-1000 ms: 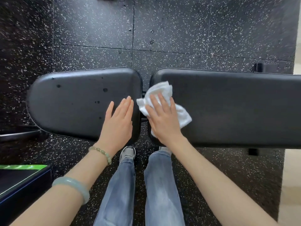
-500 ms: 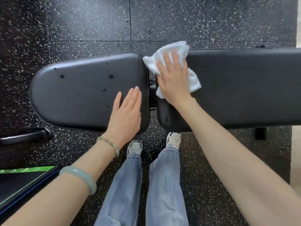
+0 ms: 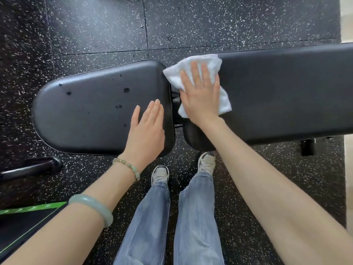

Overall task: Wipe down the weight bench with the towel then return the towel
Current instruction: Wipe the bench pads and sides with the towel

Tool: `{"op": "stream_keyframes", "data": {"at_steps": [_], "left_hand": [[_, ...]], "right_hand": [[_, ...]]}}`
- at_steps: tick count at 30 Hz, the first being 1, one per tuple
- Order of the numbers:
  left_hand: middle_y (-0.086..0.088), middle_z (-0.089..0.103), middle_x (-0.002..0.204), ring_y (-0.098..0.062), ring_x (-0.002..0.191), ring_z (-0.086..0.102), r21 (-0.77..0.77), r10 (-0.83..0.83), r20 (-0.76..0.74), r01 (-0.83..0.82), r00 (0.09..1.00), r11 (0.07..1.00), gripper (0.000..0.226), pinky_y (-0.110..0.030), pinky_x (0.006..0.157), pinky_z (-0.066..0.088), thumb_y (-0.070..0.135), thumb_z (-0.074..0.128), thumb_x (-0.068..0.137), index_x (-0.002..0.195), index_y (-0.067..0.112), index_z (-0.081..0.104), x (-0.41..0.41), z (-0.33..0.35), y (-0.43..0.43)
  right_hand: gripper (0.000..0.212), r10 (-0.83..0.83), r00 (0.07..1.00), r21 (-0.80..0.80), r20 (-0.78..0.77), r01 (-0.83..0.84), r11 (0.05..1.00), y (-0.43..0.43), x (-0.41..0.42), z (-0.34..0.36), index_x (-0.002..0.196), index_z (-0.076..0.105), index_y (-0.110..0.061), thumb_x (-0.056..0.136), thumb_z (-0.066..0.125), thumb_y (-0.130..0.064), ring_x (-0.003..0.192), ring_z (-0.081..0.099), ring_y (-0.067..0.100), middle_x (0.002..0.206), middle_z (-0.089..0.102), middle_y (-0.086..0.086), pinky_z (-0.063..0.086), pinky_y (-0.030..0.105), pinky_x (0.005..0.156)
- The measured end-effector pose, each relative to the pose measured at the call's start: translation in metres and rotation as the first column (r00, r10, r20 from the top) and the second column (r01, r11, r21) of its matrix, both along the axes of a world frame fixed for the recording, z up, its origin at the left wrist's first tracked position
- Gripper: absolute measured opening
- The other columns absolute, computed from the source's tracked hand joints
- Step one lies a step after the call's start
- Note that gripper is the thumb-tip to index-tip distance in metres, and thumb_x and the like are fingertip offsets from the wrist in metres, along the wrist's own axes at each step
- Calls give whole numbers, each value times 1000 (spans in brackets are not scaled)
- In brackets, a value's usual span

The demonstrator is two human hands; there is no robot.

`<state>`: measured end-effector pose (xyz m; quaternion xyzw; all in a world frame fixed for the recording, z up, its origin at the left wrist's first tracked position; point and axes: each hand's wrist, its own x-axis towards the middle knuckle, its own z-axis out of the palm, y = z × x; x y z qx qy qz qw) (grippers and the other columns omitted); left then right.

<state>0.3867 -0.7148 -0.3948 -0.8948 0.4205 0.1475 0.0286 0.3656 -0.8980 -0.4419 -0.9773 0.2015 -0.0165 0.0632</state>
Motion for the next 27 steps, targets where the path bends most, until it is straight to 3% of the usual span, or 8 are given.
{"op": "stream_keyframes", "data": {"at_steps": [5, 10, 14, 18, 21, 24, 27], "left_hand": [[-17, 38, 149, -28, 139, 34, 19, -18, -1, 18, 1000, 1000, 64, -50, 114, 13, 14, 64, 84, 140, -3, 39, 6, 5, 0], [-17, 37, 149, -28, 139, 34, 48, -34, 12, 33, 999, 998, 66, -50, 115, 15, 17, 64, 84, 142, -3, 37, 6, 6, -1], [-19, 42, 145, -30, 135, 40, -3, -19, 32, 19, 999, 1000, 68, -51, 112, 21, 11, 70, 77, 137, -6, 43, 2, 2, -2], [-20, 42, 145, -31, 135, 39, -30, 11, 33, -10, 999, 1000, 70, -49, 112, 17, 7, 70, 75, 138, -7, 42, -2, -1, -3], [-20, 41, 146, -32, 136, 37, -30, 2, 24, -1, 1000, 1000, 70, -50, 112, 17, 7, 70, 75, 138, -7, 41, -3, 0, -3], [-19, 38, 148, -32, 138, 34, -25, -26, 8, 26, 1000, 999, 69, -52, 113, 19, 12, 67, 80, 140, -5, 39, -5, 2, -7], [-19, 34, 150, -32, 139, 32, -6, -18, -8, 18, 1000, 1000, 68, -52, 114, 19, 19, 62, 84, 143, -3, 36, -7, 3, -14]], "right_hand": [[51, -209, 977, 9, 39, 208, 978, 47, -47, 0, 140, 46, -19, 89, 49, -29, 138, 30, 30, 149, 37, 10, 24, 53, 109], [53, -216, 976, -1, -20, 216, 976, 70, -116, 5, 144, 40, -20, 93, 46, -33, 139, 23, 30, 151, 32, 13, 23, 54, 110], [55, -243, 969, -8, -33, 243, 970, 65, -115, 2, 143, 40, -25, 90, 49, -37, 139, 24, 32, 151, 32, 13, 23, 58, 109], [54, -274, 956, -14, -104, 274, 962, 60, -82, -2, 144, 34, -29, 92, 46, -41, 138, 26, 33, 151, 32, 13, 22, 60, 107], [52, -225, 970, 15, -93, 228, 974, 35, -38, 4, 141, 42, -28, 91, 41, -40, 138, 30, 32, 150, 36, 12, 22, 59, 107], [52, -79, 982, 114, -171, 99, 989, -4, 7, 12, 147, 31, -29, 96, 35, -37, 145, 12, 30, 157, 17, 9, 5, 54, 112], [52, 23, 986, 160, -167, 4, 987, -31, 22, 20, 147, 30, -27, 96, 35, -33, 145, 9, 27, 158, 15, 5, 3, 48, 112]]}}
